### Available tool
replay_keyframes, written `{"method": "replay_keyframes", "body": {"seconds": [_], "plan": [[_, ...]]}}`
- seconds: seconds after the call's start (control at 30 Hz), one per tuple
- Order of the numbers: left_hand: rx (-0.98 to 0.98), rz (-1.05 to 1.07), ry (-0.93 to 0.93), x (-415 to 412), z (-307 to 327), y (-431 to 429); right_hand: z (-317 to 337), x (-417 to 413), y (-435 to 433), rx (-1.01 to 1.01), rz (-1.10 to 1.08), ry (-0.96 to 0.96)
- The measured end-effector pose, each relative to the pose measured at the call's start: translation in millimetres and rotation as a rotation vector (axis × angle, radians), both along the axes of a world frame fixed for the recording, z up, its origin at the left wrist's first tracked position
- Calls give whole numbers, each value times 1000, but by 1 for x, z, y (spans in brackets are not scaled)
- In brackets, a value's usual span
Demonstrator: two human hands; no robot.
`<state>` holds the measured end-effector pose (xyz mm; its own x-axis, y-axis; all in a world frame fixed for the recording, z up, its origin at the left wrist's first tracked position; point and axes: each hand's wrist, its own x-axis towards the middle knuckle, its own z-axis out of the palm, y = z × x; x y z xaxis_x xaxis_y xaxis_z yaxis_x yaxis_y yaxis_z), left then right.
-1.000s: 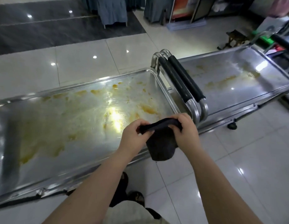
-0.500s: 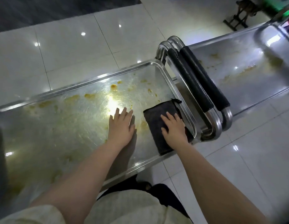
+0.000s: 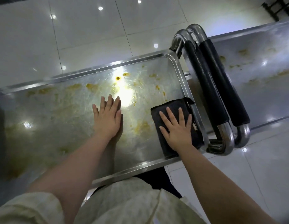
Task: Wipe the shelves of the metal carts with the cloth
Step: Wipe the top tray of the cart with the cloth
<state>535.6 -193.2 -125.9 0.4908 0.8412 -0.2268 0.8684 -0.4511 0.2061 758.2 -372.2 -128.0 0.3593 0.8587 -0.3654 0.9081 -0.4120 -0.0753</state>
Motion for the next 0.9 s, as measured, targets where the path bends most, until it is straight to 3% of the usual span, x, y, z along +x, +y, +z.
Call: {"method": "replay_keyframes", "body": {"seconds": [0.13,0.23,0.3,0.43,0.53,0.67,0.8,0.9], "plan": [[2,37,8,-2,-3,14,-2,32,11,-47,-110,-60],[-9,38,42,-11,-7,18,-2,6,22,-51,-136,-39],[-6,75,8,-16,-4,16,-3,-35,30,-3,-29,19],[4,96,28,-28,-3,12,-4,-128,37,58,427,145],[-1,123,69,-39,-6,14,-3,-132,43,91,536,164],[-12,127,71,-44,-7,16,-7,-66,59,133,255,68],[-6,110,99,-40,-6,15,-3,24,66,-14,-120,-15],[-26,121,96,-39,-5,14,1,28,69,-44,-227,-37]]}}
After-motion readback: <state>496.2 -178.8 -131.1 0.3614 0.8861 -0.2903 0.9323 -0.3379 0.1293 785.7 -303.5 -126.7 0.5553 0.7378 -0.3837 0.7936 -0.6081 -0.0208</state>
